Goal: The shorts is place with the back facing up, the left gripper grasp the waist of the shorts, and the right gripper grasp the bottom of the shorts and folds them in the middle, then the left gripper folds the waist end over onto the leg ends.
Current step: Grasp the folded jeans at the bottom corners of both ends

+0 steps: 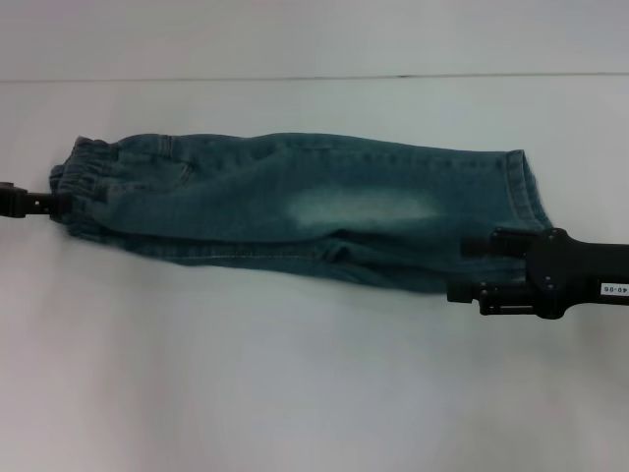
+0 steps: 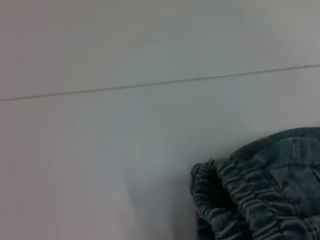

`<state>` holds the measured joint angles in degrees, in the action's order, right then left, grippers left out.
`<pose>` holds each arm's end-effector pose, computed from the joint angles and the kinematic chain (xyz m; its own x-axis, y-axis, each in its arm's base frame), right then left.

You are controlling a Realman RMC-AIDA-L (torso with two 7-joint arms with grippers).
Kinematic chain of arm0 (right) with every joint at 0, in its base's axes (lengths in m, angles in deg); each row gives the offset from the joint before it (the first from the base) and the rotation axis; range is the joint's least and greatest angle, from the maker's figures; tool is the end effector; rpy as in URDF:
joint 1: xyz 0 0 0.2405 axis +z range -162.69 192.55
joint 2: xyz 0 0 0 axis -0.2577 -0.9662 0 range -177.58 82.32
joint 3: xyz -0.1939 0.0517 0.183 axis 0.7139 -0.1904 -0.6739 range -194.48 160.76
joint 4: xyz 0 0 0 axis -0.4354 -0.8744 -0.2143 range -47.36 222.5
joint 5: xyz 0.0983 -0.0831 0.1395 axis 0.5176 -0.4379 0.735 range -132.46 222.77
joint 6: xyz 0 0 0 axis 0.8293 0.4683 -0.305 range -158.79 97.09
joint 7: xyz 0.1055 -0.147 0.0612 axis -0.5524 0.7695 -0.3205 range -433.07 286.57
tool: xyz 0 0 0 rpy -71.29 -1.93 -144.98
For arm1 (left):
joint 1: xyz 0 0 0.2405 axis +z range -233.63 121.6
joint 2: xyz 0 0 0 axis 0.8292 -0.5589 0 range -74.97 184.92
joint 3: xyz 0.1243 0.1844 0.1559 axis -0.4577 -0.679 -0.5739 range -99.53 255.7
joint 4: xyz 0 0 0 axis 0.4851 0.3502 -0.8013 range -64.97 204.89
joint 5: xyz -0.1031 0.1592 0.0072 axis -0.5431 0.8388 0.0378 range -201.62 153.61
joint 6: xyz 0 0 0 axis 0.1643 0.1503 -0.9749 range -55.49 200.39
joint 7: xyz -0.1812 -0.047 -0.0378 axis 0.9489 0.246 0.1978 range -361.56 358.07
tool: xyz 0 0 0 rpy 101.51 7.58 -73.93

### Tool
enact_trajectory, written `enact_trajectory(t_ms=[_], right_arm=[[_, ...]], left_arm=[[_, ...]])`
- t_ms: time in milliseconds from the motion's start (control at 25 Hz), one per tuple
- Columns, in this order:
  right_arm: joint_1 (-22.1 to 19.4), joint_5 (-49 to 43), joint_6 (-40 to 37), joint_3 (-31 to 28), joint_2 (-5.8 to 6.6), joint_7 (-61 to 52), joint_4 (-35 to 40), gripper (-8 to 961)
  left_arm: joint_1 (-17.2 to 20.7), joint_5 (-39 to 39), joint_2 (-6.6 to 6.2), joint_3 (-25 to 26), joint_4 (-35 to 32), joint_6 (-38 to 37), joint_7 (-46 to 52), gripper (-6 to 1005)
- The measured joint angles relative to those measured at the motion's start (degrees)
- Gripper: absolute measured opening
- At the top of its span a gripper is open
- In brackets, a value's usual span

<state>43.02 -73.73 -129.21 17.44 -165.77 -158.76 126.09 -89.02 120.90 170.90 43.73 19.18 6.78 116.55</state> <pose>0.2534 0.3090 -0.0349 0.7167 -0.4673 -0.5177 -0.5465 -0.8374 -0.0007 -0.3498 0.4051 0.0361 0.5859 0.7267 0.3586 0.7571 -0.3330 -0.5621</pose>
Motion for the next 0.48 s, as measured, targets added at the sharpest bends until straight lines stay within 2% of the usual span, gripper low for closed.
enact_trajectory(t_ms=[280, 480], right_arm=[[-0.2, 0.1, 1.4, -0.3, -0.03, 0.0, -0.8, 870], [-0.1, 0.1, 2.2, -0.1, -0.15, 0.1, -1.0, 871]], left_arm=[[-0.2, 0.4, 1.07, -5.6, 0.3, 3.2, 0.2, 891], [-0.3, 0.5, 1.85, -7.3, 0.4, 5.8, 0.4, 875]])
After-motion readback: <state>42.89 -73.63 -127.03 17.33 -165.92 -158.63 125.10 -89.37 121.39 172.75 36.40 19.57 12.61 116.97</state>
